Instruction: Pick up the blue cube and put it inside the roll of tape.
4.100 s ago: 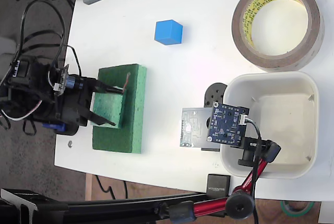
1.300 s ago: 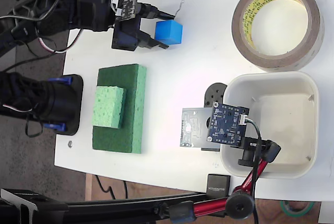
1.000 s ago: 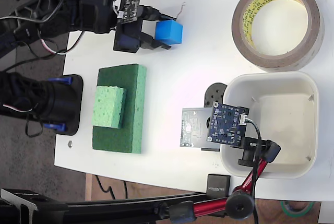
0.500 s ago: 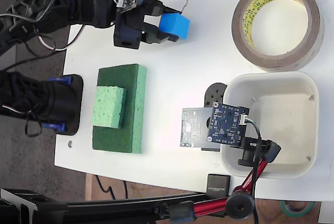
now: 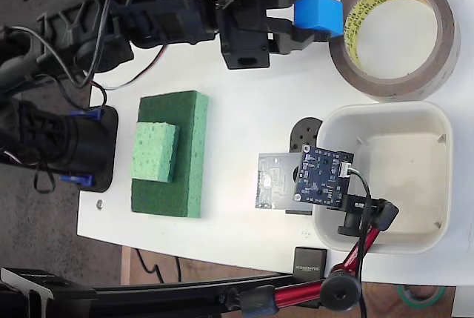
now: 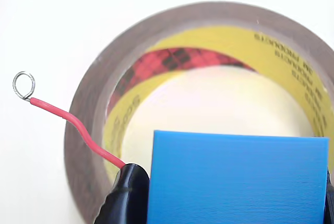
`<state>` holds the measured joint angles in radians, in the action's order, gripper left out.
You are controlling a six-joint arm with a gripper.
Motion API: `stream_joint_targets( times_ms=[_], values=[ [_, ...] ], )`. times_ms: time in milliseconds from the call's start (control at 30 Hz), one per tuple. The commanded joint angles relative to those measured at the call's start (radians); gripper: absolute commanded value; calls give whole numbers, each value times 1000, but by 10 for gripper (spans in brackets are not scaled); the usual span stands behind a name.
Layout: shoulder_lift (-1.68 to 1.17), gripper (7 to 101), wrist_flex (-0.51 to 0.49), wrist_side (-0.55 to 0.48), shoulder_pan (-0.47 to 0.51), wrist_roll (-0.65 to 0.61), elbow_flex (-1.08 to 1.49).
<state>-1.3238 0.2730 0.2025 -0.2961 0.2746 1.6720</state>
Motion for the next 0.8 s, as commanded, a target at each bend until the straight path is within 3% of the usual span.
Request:
stream_joint_targets(
  times_ms=[33,467,700,800],
  values=[
    [58,355,-8,-35,18,-12,-74],
    [235,374,-48,-101,67,-28,-249],
    [270,613,-80,-123,71,-17,-264],
    [272,788,-87,-130,71,-14,-265]
  ],
)
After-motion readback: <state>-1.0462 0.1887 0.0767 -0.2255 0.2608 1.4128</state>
